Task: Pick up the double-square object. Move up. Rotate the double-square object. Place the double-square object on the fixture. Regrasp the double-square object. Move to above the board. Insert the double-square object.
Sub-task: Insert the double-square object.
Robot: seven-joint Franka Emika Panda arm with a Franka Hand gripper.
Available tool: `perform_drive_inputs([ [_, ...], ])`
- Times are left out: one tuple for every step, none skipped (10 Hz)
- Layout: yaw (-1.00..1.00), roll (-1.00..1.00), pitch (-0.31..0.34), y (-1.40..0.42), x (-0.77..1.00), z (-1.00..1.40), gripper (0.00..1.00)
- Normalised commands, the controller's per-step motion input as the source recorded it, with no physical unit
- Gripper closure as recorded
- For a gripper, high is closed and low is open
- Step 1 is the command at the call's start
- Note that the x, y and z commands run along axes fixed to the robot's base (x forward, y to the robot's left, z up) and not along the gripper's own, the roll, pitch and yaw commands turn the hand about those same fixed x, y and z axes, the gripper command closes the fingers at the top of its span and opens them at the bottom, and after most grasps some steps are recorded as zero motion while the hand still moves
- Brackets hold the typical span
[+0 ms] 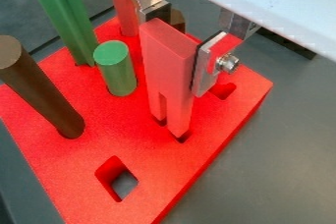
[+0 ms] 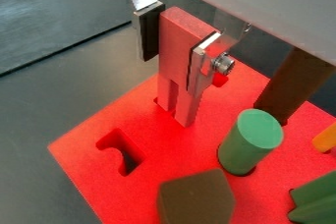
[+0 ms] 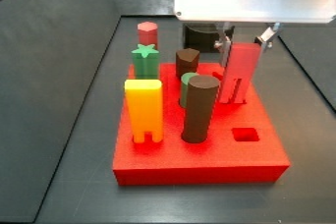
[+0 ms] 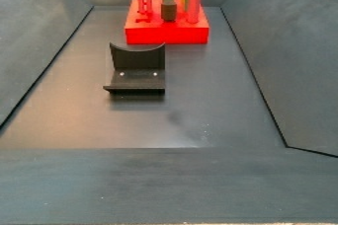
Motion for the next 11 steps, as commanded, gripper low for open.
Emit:
perform_drive_inputs([
  [0.13,-0.1,-0.101,-0.08,0.0,-0.51,1.0],
  [0.03,-0.1,-0.063,-0.13,0.19,-0.56,1.0],
  [0.0,-0.01,0.0,-0.07,0.47,-0.5,1.0],
  [0.0,0.0,0.01,0.0,0.42,-0.52,1.0],
  [0.0,0.0,0.019,0.0,0.4,-0.56,1.0],
  [0.0,0.0,0.01,0.17,0.08,-0.62,1.0],
  [0.07,0.01,0.0,0.27,-0.19,-0.61,1.0],
  [0.06,0.0,0.0,0.16,-0.13,-0.43,1.0],
  [0.01,0.0,0.0,0.0,-0.03,-0.46,1.0],
  [0.0,0.09,-0.024,-0.05,-0.09,-0.68,1.0],
  [0.0,0.0,0.0,0.0,0.0,0.0,1.0],
])
